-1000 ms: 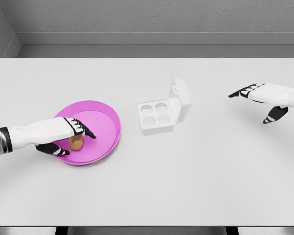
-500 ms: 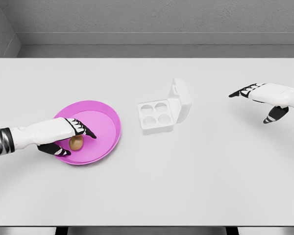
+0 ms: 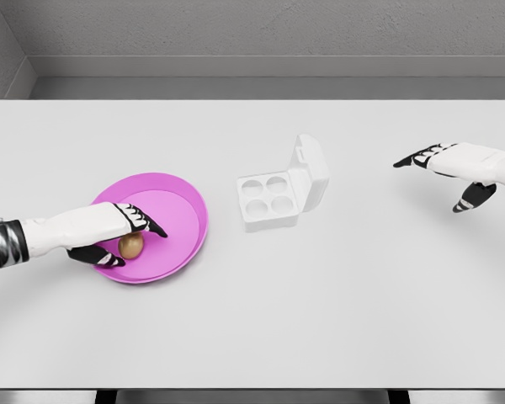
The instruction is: Pack egg into the box and close the box lid
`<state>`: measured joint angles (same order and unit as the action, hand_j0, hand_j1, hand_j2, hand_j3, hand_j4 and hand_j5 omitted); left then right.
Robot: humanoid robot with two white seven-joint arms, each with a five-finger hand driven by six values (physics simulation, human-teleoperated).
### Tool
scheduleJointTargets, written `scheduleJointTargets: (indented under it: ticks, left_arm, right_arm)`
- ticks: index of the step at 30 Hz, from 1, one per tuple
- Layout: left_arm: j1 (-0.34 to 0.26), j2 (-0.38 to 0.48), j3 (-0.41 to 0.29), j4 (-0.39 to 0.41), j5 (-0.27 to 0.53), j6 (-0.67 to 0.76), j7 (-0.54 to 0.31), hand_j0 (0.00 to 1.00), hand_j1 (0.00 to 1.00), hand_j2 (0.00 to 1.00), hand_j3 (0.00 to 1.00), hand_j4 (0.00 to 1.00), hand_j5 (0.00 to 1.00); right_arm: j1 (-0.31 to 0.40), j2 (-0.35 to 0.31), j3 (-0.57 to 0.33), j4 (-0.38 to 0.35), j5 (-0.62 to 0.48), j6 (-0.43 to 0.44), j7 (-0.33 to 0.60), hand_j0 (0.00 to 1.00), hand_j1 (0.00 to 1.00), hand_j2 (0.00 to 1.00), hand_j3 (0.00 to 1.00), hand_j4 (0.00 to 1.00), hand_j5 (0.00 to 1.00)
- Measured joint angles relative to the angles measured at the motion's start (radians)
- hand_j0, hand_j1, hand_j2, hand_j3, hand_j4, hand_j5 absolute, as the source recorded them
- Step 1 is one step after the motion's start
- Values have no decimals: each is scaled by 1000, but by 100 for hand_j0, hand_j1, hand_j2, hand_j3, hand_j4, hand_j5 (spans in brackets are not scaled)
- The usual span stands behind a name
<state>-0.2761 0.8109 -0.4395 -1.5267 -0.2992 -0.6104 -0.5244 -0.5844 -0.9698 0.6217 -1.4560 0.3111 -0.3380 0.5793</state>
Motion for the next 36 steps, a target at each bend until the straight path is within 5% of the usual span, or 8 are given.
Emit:
scheduleJointTargets:
  ticks: [3, 9, 23, 36]
  left_arm:
    - [0, -4, 0, 0, -4, 0, 1, 78, 78, 78, 78, 78, 78]
    - [2, -4, 0, 0, -4, -2, 5, 40, 40, 40, 40, 40, 40]
    - [-3, -24, 1, -15, -1, -4, 4, 39, 39, 39, 39, 39, 39]
    - [-94, -151, -47, -36, 0, -3, -1, 38, 38, 38, 38, 38, 38]
  right_arm:
    - [0, -1, 0, 0, 0, 0, -1, 100, 100, 100, 100, 100, 100]
    - [0, -1, 0, 0, 0, 0, -1, 100, 100, 100, 100, 100, 100]
    - [-2, -5, 0, -1, 0, -1, -1, 100, 100, 100, 100, 100, 100]
    - [-3, -11, 1, -8, -1, -1, 0, 100, 100, 100, 100, 100, 100]
